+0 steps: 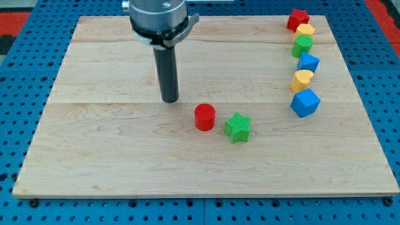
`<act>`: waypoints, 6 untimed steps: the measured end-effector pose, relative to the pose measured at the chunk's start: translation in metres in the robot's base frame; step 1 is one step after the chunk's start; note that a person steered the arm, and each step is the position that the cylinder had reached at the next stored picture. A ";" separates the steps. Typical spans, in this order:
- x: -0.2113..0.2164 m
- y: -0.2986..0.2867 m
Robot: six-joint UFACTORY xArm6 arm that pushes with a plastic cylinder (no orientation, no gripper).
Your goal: Place the green star close to the blue cube
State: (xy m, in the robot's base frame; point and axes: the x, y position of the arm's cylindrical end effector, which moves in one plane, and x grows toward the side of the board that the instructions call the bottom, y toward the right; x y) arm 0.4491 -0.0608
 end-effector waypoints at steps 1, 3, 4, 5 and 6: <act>0.032 0.000; 0.071 0.000; 0.072 0.006; 0.072 0.023; 0.071 0.042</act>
State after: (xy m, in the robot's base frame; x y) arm 0.5199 -0.0187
